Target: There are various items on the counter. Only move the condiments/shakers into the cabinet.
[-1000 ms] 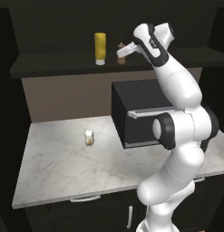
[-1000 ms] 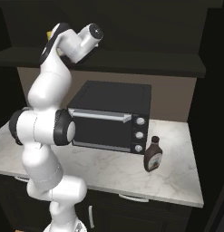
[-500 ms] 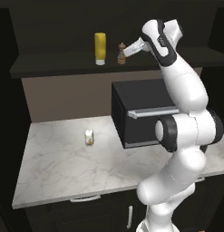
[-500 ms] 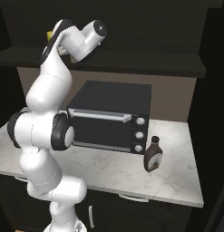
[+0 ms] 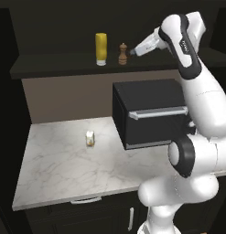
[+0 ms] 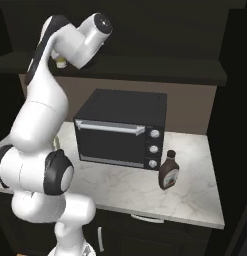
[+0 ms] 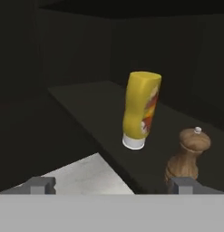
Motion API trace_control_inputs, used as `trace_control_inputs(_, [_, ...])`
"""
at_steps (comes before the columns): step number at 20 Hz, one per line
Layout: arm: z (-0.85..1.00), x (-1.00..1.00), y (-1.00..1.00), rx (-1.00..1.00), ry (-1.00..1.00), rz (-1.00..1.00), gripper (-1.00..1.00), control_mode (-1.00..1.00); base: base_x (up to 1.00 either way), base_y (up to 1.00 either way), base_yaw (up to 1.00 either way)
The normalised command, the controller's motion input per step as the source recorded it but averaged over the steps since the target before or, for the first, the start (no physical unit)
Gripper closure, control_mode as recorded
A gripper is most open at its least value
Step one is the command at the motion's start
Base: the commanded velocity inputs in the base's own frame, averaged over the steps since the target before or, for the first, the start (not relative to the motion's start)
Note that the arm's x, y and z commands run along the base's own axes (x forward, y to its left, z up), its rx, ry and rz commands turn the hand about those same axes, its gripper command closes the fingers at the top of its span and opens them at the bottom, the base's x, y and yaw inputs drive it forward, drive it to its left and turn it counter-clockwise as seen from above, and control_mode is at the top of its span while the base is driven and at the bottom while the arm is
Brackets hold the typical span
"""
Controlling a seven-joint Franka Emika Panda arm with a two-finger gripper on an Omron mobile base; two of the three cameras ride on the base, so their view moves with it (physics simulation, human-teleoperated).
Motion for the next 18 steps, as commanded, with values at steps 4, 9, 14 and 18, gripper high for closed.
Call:
trace_control_inputs(4, [0.0,-1.0,0.0,0.0,0.0,-0.01,-1.0,-1.0,0.0,0.0,0.0])
trace_control_inputs(9, [-0.05,-1.0,0.0,0.0,-0.07,-0.12,-1.0,-1.0,0.0,0.0,0.0])
trace_control_inputs(14, [0.0,-1.0,0.0,-0.1,-0.11,-0.33,-1.0,-1.0,0.0,0.0,0.0])
trace_control_inputs(18, [-0.01,-0.92,-0.19,-0.17,0.0,-0.49,-1.0,-1.0,0.0,0.0,0.0])
